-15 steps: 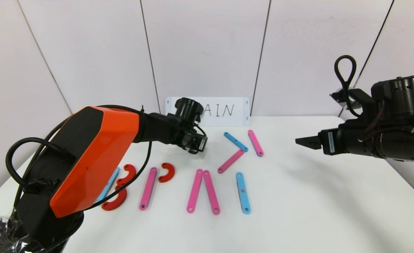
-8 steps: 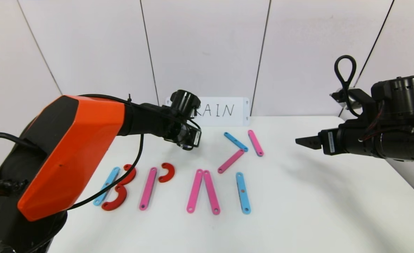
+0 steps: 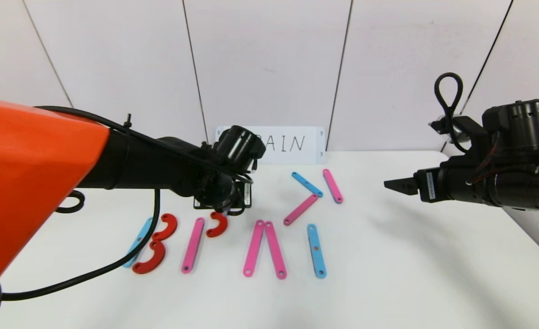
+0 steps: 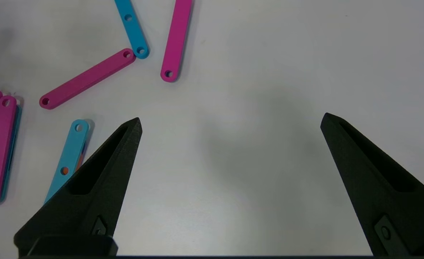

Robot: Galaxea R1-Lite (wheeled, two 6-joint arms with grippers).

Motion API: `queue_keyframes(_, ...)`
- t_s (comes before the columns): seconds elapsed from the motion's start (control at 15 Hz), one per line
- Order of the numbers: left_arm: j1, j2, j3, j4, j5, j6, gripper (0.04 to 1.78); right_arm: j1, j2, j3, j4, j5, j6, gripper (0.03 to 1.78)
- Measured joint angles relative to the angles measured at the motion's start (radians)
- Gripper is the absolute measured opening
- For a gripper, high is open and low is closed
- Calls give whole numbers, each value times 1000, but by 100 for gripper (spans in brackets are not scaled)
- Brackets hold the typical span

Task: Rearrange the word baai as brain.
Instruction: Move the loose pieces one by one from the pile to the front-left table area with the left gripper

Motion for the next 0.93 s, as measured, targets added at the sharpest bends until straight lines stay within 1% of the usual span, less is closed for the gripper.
queue_keyframes(0.27,-52,-88,141,11,72,-128,28,1,3,1,-2,0,0,174)
queue_keyframes(0.6,-93,-134,251,12,84,-325,28,1,11,0,-3,0,-1,174)
queue_keyframes(0.93,-122,-139,296,6,98,-445,28,1,17,-1,-3,0,-1,174)
